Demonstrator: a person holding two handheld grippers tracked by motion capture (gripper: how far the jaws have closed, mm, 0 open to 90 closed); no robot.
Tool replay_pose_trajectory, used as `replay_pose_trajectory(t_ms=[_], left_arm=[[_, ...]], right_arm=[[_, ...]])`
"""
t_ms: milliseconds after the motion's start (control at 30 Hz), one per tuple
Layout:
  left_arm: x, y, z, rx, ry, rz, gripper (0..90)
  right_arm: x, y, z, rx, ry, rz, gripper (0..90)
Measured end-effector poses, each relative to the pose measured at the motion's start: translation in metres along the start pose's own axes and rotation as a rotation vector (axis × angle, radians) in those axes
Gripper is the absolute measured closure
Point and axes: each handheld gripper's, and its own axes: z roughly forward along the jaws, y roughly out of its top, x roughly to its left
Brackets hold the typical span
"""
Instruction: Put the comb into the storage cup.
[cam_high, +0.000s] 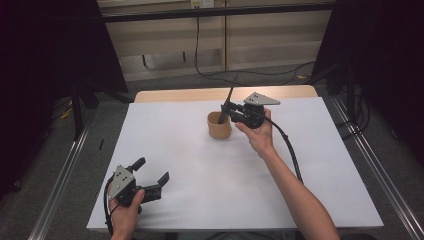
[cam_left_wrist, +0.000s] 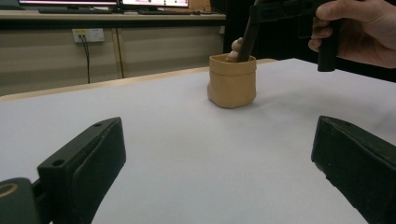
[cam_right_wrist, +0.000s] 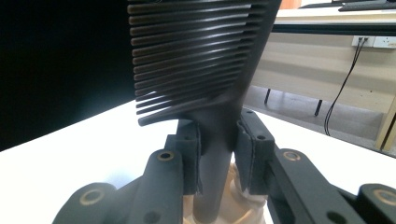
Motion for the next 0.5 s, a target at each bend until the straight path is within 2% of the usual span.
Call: replay_pose_trajectory(t_ms=[300, 500], left_arm=[[-0.001, 0.000, 0.000, -0.003, -0.012, -0.001, 3.1], [0.002, 0.000, 0.000, 0.004, 0.003, -0.005, 3.1]], right_arm=[[-0.001, -0.007, 0.000, 0.009, -0.007, -0.002, 72.5], [-0.001, -0.014, 0.001, 0.013, -0.011, 0.007, 72.5]])
